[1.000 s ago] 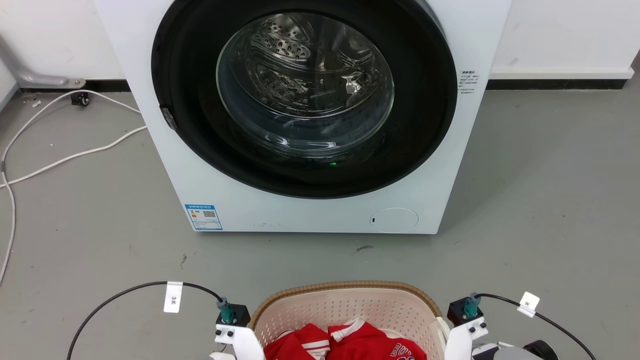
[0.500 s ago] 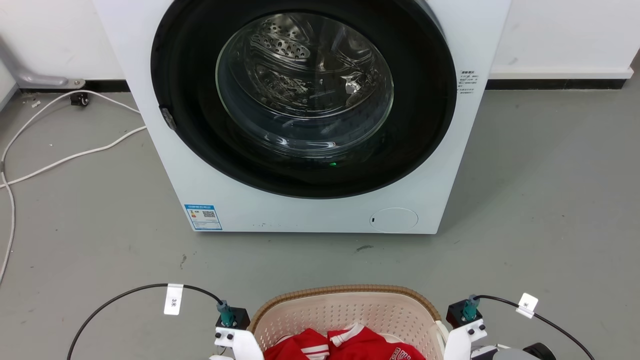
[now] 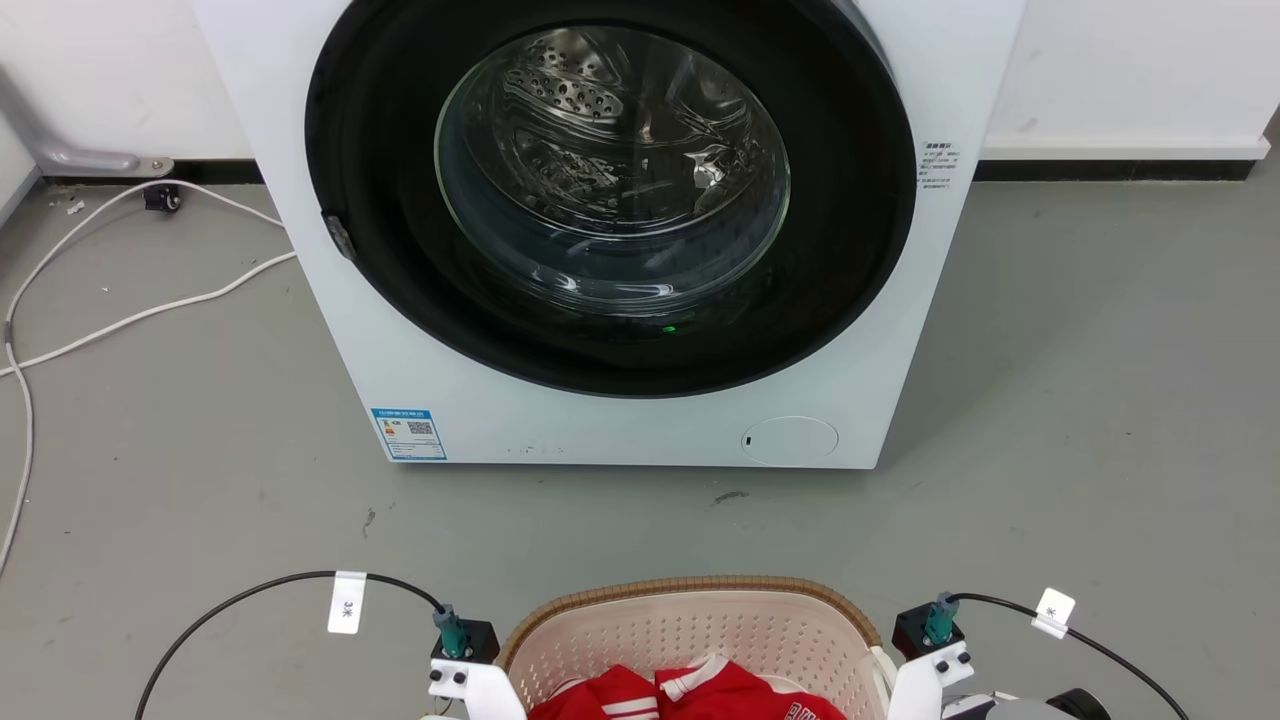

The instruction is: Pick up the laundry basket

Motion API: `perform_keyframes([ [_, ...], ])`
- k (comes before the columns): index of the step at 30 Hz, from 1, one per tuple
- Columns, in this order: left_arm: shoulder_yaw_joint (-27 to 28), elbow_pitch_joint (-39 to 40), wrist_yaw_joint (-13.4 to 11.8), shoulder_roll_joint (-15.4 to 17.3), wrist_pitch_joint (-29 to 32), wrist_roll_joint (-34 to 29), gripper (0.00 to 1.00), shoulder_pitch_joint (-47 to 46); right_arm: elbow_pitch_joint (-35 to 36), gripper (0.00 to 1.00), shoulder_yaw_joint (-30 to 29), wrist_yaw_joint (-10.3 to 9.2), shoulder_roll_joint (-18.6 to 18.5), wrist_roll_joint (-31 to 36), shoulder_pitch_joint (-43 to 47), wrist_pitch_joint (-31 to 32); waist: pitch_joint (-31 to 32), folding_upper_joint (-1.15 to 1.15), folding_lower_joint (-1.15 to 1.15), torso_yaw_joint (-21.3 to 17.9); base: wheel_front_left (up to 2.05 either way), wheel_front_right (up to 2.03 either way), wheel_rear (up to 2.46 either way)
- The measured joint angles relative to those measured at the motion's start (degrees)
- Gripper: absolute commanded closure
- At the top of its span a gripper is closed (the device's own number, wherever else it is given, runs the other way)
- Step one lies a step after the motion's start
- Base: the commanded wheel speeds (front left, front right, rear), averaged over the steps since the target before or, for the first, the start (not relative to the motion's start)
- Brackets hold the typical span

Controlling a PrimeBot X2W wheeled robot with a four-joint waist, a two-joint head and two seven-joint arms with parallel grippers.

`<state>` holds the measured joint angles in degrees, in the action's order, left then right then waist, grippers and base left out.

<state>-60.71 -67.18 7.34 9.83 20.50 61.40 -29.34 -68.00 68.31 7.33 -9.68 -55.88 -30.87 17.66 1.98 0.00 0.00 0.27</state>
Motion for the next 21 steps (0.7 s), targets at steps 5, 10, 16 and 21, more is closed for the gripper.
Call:
perform_keyframes([
  [5,-0.7,-0.1,0.0,0.0,0.0,1.0,1.0,0.0,-0.1,1.0,1.0,0.0,-0.1,-1.0,-0.2,0.0,0.0,0.0,0.0,0.1,0.0,0.0,0.0],
  [10,-1.5,-0.2,0.0,0.1,0.0,1.7,1.0,-0.1,-0.1,1.0,1.9,0.0,-0.1,-1.7,-0.5,0.0,0.0,0.0,0.0,0.1,0.0,0.0,0.0],
  [16,-2.2,-0.3,0.0,0.1,0.0,2.5,1.0,-0.2,-0.3,1.0,2.7,0.0,-0.1,-2.6,-0.7,-0.1,0.0,0.0,0.0,0.1,0.0,0.0,0.0],
  [21,-2.8,-0.4,0.0,0.1,0.0,3.0,1.0,-0.2,-0.4,1.0,3.2,0.0,-0.1,-3.1,-0.7,-0.3,0.1,0.0,0.0,0.0,0.0,0.0,0.0],
])
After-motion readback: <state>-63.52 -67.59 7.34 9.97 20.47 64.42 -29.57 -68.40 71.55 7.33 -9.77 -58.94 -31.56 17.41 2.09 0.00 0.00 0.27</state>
